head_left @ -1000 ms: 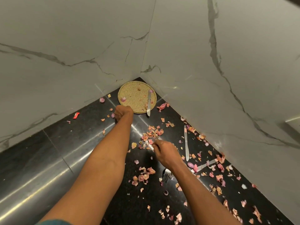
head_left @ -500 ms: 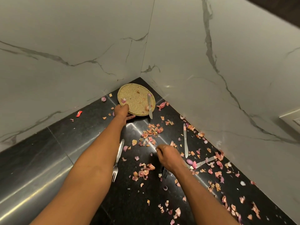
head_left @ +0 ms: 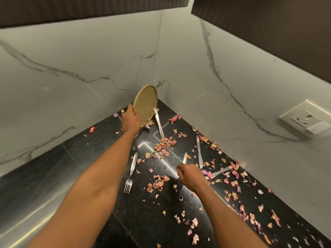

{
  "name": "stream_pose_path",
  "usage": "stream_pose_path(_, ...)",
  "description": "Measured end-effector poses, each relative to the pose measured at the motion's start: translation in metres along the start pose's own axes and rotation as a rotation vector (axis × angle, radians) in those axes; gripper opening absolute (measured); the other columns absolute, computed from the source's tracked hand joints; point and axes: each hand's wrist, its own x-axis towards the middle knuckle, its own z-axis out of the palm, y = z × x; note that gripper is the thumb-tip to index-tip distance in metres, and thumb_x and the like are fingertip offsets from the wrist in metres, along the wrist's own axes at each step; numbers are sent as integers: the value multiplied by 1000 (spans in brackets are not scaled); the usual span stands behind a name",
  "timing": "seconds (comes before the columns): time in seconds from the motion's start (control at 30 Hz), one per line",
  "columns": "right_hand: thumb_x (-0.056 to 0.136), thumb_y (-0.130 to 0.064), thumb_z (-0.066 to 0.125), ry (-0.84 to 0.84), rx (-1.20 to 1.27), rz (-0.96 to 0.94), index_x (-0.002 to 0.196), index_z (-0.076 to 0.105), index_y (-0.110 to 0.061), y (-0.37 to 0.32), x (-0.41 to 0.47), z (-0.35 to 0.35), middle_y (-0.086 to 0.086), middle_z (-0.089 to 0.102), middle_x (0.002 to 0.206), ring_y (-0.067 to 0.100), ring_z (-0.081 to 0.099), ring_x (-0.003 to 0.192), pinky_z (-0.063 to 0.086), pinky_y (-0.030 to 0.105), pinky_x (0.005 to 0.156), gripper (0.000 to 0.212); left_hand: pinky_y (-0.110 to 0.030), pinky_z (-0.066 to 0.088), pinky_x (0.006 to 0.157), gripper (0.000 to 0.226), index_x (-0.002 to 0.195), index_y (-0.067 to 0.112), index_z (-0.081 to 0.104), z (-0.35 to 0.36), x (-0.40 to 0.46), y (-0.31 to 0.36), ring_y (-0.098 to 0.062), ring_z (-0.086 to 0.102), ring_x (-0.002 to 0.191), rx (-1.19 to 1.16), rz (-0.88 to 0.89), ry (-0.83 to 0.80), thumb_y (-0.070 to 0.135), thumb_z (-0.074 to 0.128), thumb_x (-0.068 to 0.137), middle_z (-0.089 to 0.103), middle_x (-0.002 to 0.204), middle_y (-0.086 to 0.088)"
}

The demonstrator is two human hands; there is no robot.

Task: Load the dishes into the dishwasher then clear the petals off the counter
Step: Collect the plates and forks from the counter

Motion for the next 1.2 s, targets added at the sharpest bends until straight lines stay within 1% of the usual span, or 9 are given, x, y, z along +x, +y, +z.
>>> stream_pose_path(0.27,101,-36,35,40,-4,-4,101,65,-20,6,-31,13,5,73,92,21,66,74,60,39,74,34,-41,53,57,14,114,8,49,-35,-26,7,-29,59,69,157,252,117,14,46,103,63,85,-17)
stream_pose_path(0.5,103,-28,40,77,7,-16,97,67,-18,-10,-54,16,4,72,91,20,65,76,57,38,72,30,-42,50,58,15,112,9,53,-68,-55,17,-30,56,66,204,352,164,9,44,99,54,74,-11)
stream_pose_path(0.7,103,-26,41,122,71,-25,90,63,-19,-13,-82,20,3,67,84,17,60,72,54,37,70,27,-34,35,58,11,94,9,53,-74,-133,11,-28,53,73,-142,29,90,16,45,100,56,81,-12)
stream_pose_path(0.8,103,-26,42,165,87,-11,86,60,-18,-7,-101,24,5,67,83,21,61,72,51,37,68,26,-35,45,64,7,95,13,57,-61,-180,-3,-31,60,82,-257,-105,-10,9,51,95,61,88,-12)
stream_pose_path(0.87,103,-24,44,180,156,40,85,58,-19,-1,-114,31,2,63,80,20,60,72,49,37,66,24,-45,59,66,13,88,20,55,-53,-210,-11,-33,68,82,-386,-217,-72,7,54,92,64,96,-13)
stream_pose_path(0.93,102,-25,45,187,269,124,87,59,-20,8,-132,41,1,63,83,19,60,74,53,40,69,22,-45,62,55,11,101,12,57,-46,-244,-16,-33,71,78,-526,-340,-151,4,52,95,62,110,-18)
stream_pose_path(1.03,105,-37,46,245,509,306,103,63,-21,22,-166,58,-1,65,90,13,60,77,46,33,64,23,-41,63,54,39,139,7,49,-39,-297,-18,-32,71,83,-653,-434,-242,1,47,100,54,127,-12)
stream_pose_path(1.13,104,-53,46,266,791,487,125,57,-19,36,-196,75,0,64,100,9,61,81,49,31,66,41,-38,63,56,36,135,5,48,-38,-341,-17,-27,68,89,-711,-467,-307,-2,45,100,56,126,-14)
stream_pose_path(1.2,102,-59,47,288,1002,573,130,55,-20,48,-211,85,4,68,106,20,70,88,61,43,76,49,-40,63,60,34,130,10,50,-38,-367,-16,-32,69,95,-753,-492,-357,-3,45,99,58,123,-15)
